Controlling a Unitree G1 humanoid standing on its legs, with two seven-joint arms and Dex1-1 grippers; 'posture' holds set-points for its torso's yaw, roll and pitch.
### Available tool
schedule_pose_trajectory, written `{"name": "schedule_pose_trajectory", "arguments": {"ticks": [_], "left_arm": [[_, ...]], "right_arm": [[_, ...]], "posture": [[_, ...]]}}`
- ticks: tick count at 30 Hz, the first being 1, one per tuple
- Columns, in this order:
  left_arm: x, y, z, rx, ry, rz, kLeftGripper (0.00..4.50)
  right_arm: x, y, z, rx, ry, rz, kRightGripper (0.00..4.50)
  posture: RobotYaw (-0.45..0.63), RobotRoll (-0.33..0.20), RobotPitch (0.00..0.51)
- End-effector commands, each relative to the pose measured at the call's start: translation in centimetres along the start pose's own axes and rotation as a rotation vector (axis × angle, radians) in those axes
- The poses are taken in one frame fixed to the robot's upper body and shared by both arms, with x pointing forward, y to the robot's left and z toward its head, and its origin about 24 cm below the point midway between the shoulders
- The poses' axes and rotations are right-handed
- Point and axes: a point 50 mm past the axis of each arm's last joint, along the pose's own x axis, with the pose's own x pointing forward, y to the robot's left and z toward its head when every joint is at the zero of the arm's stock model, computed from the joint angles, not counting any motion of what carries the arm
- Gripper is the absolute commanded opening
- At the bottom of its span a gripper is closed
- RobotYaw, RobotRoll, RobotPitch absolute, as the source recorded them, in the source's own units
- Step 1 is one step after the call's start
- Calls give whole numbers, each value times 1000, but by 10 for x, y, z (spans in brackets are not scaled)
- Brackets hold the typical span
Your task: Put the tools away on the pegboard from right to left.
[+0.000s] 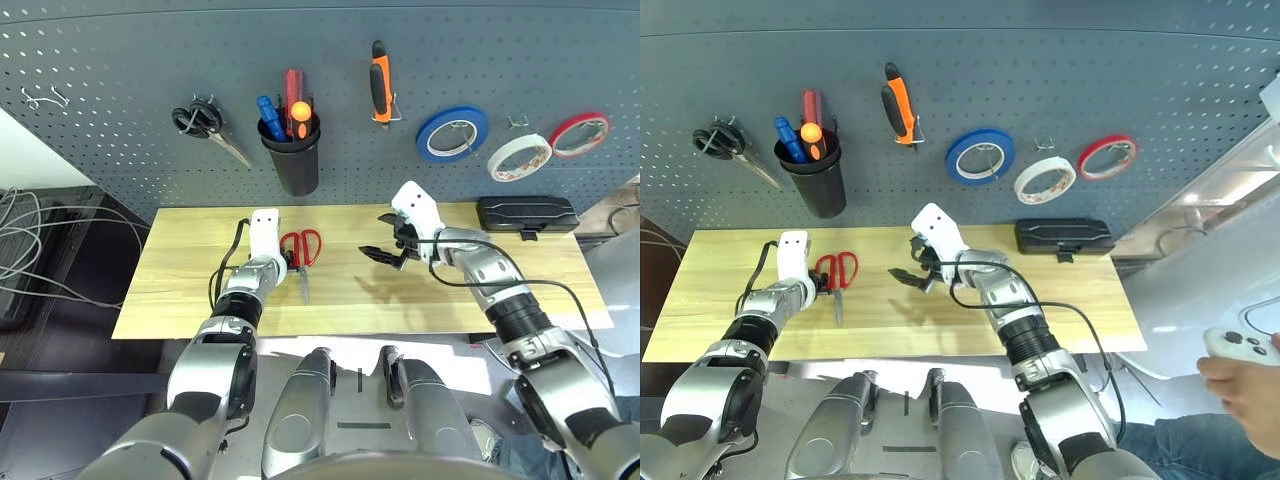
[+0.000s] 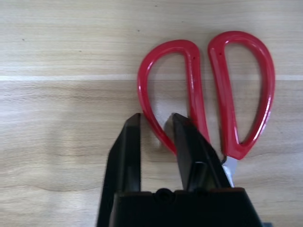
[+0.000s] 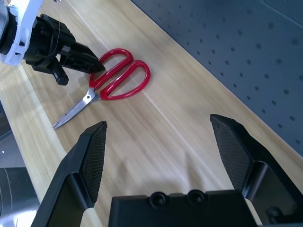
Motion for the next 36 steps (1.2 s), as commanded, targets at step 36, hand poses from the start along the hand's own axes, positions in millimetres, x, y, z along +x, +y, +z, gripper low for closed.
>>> {"name": "schedule_pose_trajectory", "arguments": {"ticks": [36], "left_arm": [[-165,63,72,257,-1310,167,43]], "right_arm": [[-1,5,83,-110,-363,94,4500]], "posture": [[156,0,219]]}}
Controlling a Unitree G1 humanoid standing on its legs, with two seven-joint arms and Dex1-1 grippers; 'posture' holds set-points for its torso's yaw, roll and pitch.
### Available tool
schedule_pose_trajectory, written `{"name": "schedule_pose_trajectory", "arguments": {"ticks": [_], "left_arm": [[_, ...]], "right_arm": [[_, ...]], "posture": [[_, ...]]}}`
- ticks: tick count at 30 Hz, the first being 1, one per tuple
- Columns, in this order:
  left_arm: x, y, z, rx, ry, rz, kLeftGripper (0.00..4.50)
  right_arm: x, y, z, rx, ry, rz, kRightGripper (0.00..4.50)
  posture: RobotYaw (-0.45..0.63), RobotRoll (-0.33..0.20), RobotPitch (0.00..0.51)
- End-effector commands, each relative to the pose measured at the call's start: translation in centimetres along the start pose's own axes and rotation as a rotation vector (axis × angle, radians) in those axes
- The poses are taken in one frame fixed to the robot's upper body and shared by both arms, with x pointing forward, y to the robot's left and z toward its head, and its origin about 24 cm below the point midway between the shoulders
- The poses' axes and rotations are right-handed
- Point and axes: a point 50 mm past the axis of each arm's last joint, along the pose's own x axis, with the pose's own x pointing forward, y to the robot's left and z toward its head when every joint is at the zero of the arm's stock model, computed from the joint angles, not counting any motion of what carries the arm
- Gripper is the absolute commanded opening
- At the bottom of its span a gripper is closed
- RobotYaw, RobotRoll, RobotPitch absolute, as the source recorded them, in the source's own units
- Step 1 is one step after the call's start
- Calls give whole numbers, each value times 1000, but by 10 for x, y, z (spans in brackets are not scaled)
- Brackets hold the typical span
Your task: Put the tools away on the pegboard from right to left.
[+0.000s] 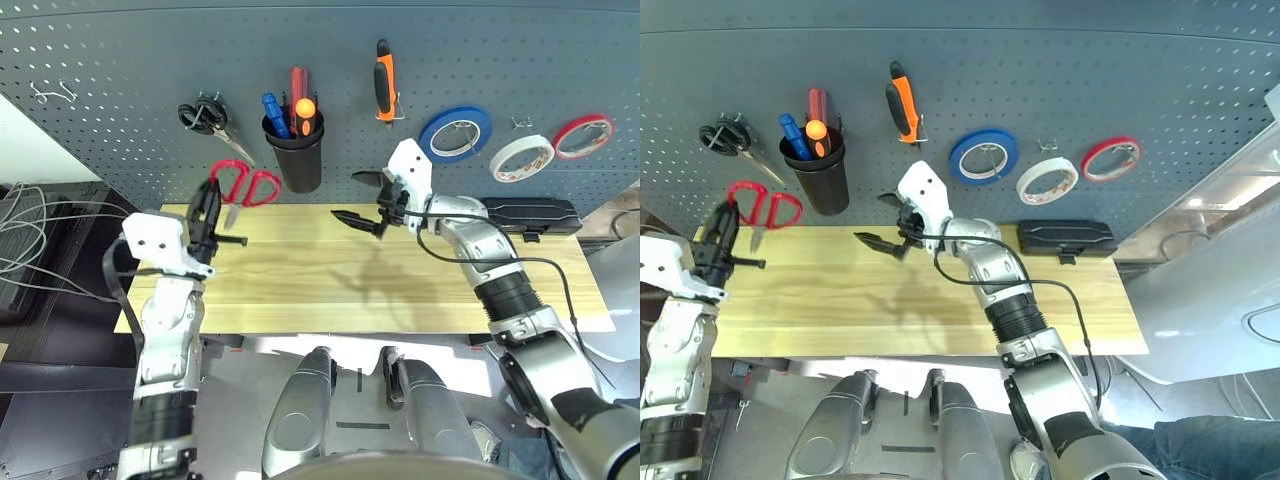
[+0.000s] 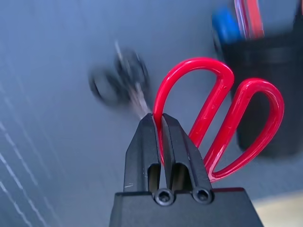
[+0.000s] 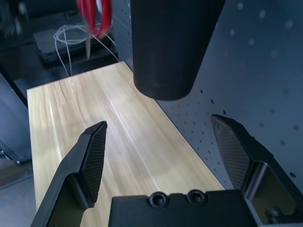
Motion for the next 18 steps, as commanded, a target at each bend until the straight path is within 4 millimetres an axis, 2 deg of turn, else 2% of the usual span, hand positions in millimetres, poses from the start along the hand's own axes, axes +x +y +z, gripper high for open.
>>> {"name": "schedule_pose_trajectory", "arguments": {"ticks": [1,4,18], "left_arm": [[6,5,7,35,-48,27,43],[14,5,7,35,-51,25,43],[37,22,-23,50,95,113,43]], "right_arm": [[1,1,9,-8,-34,10,4500],[1,0,9,-9,-36,4,4500],[-4,-3,8,-11,-26,-31,4500]], "posture": [[155,0,219],[151,0,216],[125,0,211]]}}
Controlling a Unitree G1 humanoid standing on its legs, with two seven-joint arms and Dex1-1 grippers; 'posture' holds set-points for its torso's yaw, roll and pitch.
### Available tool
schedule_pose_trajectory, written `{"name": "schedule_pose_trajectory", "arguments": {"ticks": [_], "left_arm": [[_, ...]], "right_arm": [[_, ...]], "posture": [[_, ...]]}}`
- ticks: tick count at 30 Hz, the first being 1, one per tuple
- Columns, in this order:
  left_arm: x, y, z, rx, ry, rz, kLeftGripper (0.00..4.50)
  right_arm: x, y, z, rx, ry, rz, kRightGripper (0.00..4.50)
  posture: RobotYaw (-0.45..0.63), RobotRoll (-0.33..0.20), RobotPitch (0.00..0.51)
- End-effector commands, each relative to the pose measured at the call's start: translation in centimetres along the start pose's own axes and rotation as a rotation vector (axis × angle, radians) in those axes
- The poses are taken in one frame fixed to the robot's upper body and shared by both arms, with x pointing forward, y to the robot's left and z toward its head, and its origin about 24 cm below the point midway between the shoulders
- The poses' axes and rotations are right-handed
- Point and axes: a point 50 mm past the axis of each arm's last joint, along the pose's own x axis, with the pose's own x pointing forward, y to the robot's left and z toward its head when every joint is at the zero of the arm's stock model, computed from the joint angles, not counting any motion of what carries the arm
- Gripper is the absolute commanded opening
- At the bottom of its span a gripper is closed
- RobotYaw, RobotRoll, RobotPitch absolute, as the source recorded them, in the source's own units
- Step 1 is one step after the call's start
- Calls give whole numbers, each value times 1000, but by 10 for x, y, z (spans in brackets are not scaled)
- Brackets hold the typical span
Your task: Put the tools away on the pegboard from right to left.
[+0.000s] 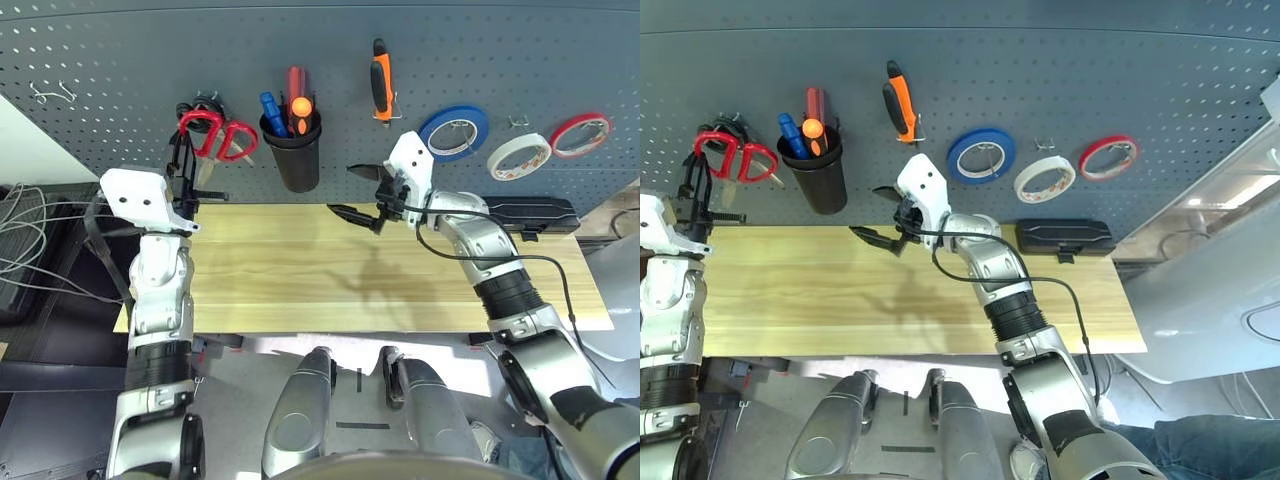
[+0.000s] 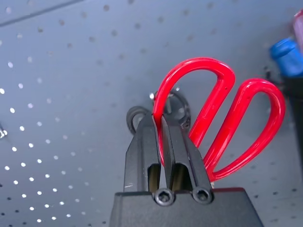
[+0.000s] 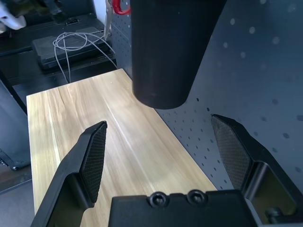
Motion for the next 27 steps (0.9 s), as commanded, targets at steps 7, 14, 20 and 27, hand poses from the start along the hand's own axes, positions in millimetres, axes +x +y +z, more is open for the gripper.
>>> {"name": "schedule_pose_trajectory", "arguments": {"ticks": [7,14,20,27], "left_arm": [[3,2,-1,-12,-23,5,43],[-7,-18,31,39,-230,-132,43],[-7,-14,34,33,-227,-102,43],[-6,-1,28,32,-182,-47,43]], "right_arm": [[-3,-1,0,12,-3,-15,4500],[-5,-1,-5,17,10,-19,4500],[-4,0,-7,19,13,-16,4500],[-3,-1,-7,23,13,-17,4500]], "posture": [[123,0,211],[131,0,213],[138,0,212],[139,0,207]]}}
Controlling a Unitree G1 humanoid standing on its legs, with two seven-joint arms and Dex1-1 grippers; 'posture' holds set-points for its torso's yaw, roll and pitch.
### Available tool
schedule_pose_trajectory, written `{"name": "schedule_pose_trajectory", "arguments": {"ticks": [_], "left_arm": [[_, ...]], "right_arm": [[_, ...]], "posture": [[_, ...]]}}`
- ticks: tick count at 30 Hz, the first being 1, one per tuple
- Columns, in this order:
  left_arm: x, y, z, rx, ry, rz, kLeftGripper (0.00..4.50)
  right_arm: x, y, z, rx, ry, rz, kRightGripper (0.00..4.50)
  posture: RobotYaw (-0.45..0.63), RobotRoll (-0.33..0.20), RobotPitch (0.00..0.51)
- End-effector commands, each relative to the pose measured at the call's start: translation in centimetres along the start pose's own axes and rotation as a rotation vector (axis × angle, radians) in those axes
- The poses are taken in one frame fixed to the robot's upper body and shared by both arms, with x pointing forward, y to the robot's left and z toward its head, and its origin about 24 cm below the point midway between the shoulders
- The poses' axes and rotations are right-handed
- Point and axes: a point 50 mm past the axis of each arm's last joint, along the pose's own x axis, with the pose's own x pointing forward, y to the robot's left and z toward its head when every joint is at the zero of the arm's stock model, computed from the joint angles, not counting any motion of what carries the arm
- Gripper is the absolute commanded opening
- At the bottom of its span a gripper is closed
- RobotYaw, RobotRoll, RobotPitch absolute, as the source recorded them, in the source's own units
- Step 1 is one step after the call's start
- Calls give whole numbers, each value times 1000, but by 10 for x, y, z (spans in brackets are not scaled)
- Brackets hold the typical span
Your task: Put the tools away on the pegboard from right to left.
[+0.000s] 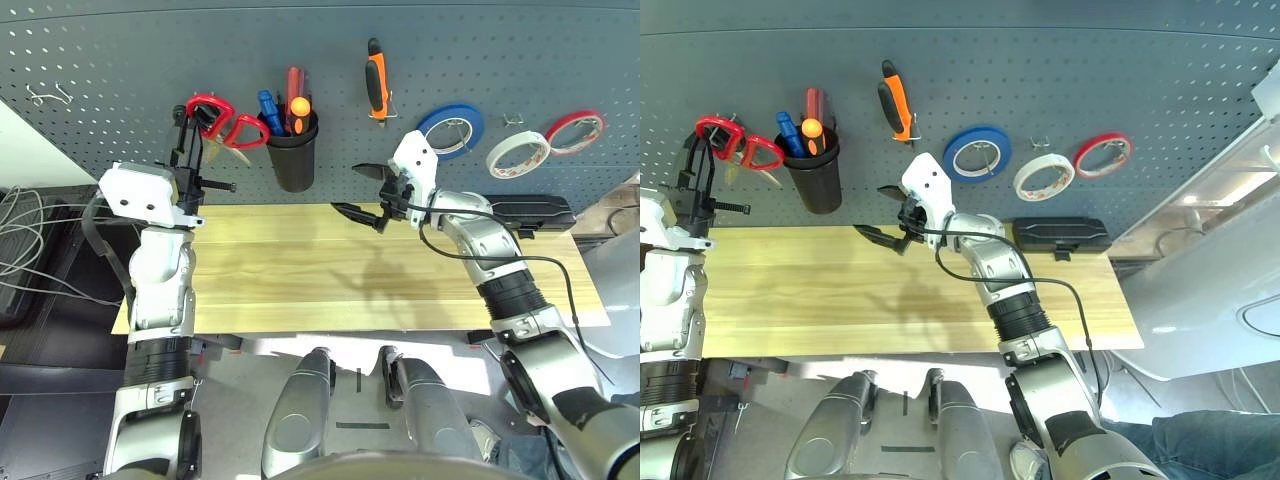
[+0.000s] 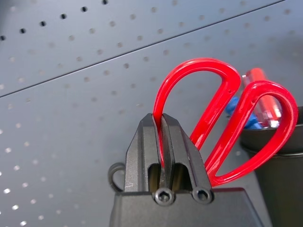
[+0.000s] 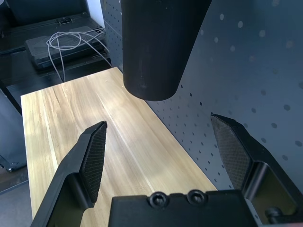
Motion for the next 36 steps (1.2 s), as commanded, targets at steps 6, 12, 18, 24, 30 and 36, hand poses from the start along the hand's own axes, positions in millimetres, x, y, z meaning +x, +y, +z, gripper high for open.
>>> {"name": "schedule_pose_trajectory", "arguments": {"ticks": [6,12,18,24,30,36], "left_arm": [[-6,11,-10,-4,67,60,43],[-5,12,-19,-10,116,74,43],[-2,19,-24,-1,133,123,43],[-4,18,-11,17,54,92,43],[-5,15,16,72,-39,93,43],[-7,17,17,57,-6,106,43]], "right_arm": [[-1,0,-6,13,10,-3,4500],[-2,0,-6,15,12,-9,4500],[-1,0,-7,18,14,-10,4500],[-2,0,-9,19,21,-15,4500],[-3,3,-12,22,24,-9,4500],[-2,4,-14,27,27,-3,4500]], "posture": [[133,0,206],[130,0,205],[128,0,203],[130,0,201],[136,0,204],[148,0,198]]}}
